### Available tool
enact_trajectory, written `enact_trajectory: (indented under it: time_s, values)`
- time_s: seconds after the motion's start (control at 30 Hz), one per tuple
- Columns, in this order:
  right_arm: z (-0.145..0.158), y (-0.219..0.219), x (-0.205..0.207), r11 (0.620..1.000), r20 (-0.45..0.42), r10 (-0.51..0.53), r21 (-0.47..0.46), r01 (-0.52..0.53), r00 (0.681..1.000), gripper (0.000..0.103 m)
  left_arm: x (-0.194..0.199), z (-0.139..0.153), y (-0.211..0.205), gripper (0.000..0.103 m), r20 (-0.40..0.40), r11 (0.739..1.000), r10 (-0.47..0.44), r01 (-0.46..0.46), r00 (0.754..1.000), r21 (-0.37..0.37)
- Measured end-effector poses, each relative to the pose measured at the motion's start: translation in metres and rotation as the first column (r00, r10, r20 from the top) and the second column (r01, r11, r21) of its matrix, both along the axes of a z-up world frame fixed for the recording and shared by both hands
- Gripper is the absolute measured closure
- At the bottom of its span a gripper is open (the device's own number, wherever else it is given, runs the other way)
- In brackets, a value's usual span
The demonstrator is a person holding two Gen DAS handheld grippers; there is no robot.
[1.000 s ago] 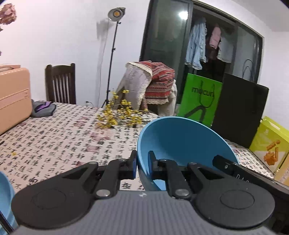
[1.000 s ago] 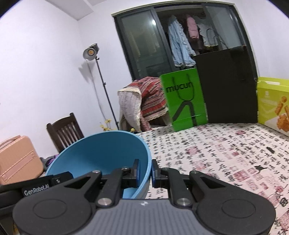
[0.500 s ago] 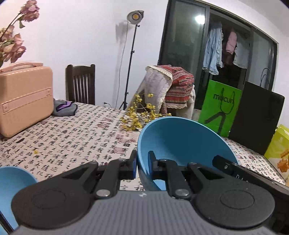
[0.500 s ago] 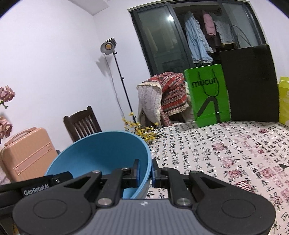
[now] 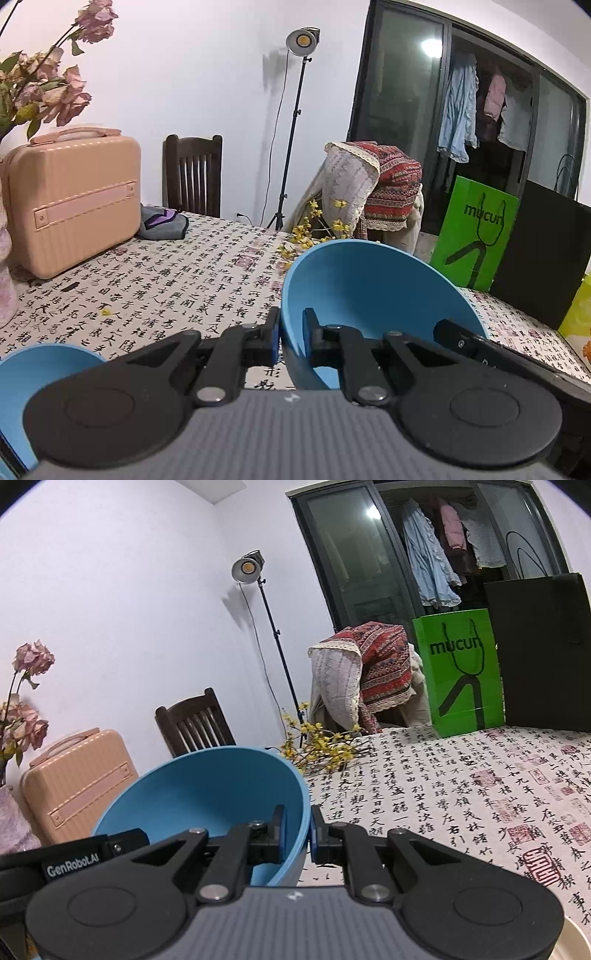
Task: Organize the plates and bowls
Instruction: 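Carry the blue bowl with both grippers toward the stacked blue bowls by the vase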
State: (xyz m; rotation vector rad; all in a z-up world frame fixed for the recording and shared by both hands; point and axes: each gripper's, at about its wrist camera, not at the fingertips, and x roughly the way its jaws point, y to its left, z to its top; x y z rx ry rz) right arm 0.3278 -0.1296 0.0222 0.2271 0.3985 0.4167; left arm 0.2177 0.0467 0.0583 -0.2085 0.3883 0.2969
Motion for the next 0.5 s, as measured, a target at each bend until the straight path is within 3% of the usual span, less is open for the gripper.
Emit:
enact_trajectory:
  time_s: [0.5]
  values:
    - [0.001, 0.018, -0.002, 0.999, 0.002, 0.049, 0.003, -0.049, 0.999, 0.091, -0.012, 0.000, 0.019, 0.090, 0.007, 0.999, 0.049, -0.048, 0.999, -0.008]
